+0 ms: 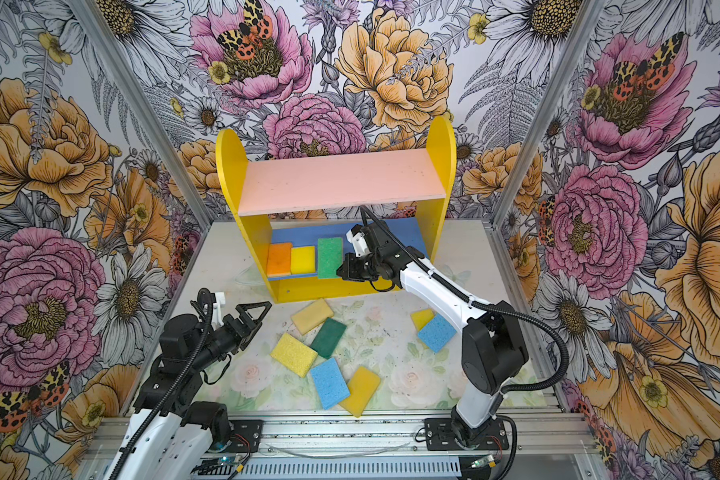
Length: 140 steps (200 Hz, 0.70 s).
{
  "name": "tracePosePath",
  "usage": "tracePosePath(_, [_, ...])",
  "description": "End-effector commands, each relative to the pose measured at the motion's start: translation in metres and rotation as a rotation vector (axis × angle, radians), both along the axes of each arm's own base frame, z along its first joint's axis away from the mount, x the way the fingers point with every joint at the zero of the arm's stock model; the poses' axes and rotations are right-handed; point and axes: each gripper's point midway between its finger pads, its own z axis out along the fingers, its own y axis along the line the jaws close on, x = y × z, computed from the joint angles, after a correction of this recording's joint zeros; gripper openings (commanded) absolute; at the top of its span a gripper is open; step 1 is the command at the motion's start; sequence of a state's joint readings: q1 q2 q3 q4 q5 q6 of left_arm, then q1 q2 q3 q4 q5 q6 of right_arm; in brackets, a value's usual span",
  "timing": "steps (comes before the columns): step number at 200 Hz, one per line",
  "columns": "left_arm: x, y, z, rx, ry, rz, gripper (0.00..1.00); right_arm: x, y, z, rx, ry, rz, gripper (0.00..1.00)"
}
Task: Place and organize the cleaning sponges onto the shelf
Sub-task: 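Carry the green sponge onto the blue shelf beside the yellow sponge with the right gripper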
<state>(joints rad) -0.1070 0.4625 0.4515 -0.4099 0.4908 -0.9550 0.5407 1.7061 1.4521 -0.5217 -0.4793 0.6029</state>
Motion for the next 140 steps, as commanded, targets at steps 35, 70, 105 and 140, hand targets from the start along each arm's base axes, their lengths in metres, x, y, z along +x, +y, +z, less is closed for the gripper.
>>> tracePosePath(35, [0.000,-0.002,0.005,0.022,-0.005,-0.030,0.99,0.011,-0.010,-0.005,-0.038,0.002,0.024,0.00])
tracePosePath(70, [-0.002,0.000,0.004,0.022,-0.001,-0.017,0.99,0.016,-0.001,-0.018,-0.032,0.038,0.045,0.00])
tracePosePath(105, [-0.003,0.000,0.004,0.021,0.001,-0.024,0.99,0.026,0.004,-0.016,-0.028,0.027,0.046,0.01])
tracePosePath(140, [-0.001,0.001,0.006,0.026,0.006,-0.024,0.99,0.037,0.013,-0.017,-0.013,0.035,0.056,0.01])
